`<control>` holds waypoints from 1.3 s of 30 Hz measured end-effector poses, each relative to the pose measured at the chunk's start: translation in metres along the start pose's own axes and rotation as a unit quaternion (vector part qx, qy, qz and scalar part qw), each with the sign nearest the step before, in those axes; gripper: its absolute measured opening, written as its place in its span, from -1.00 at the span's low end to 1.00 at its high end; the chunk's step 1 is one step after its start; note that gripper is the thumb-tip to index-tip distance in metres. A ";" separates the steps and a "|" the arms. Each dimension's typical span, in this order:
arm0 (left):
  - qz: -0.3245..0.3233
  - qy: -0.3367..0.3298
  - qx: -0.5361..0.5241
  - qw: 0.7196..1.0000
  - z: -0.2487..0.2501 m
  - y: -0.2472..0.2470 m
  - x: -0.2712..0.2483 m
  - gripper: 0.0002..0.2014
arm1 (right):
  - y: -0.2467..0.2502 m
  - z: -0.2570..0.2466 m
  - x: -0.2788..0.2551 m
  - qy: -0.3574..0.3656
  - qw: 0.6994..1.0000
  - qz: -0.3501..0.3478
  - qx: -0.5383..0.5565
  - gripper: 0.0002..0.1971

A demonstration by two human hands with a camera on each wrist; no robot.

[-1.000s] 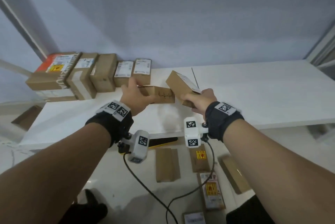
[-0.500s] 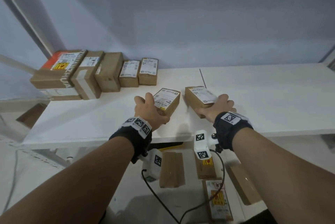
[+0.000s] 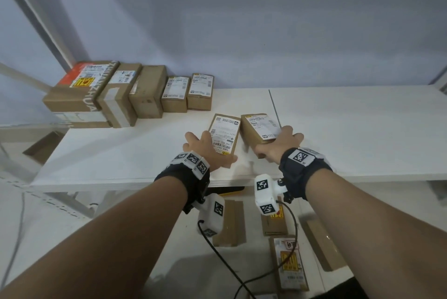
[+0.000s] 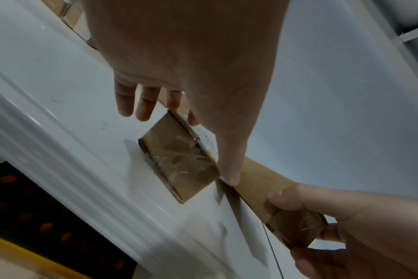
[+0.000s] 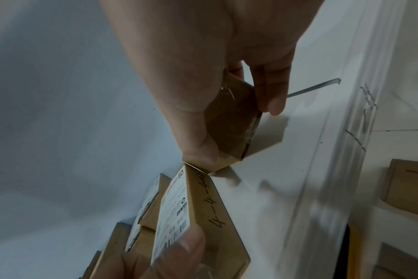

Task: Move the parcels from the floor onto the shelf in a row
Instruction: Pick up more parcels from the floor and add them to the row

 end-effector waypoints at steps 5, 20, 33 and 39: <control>0.033 -0.007 0.052 0.998 0.011 -0.001 0.007 -0.10 | 0.003 -0.002 0.000 0.019 1.000 0.015 0.002 -0.15; -0.036 0.031 -0.077 0.996 -0.011 0.009 0.009 -0.65 | 0.004 0.008 0.011 0.039 0.999 0.011 0.017 -0.07; -0.016 -0.072 -0.127 0.989 0.009 -0.001 0.019 -0.52 | -0.014 0.011 0.008 0.103 0.992 -0.068 0.015 -0.05; -0.025 -0.137 -0.106 0.985 0.009 0.001 0.017 -0.40 | -0.015 0.012 0.012 0.090 0.994 -0.056 0.017 -0.21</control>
Point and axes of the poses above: each hand's wrist, its own x-axis towards the middle knuckle, its own y-axis out of the back of the hand, z = x × y, the point moved 3 cm from there along x, towards the middle knuckle, and after that the axes turned 6 degrees about x, right-handed, at the moved point
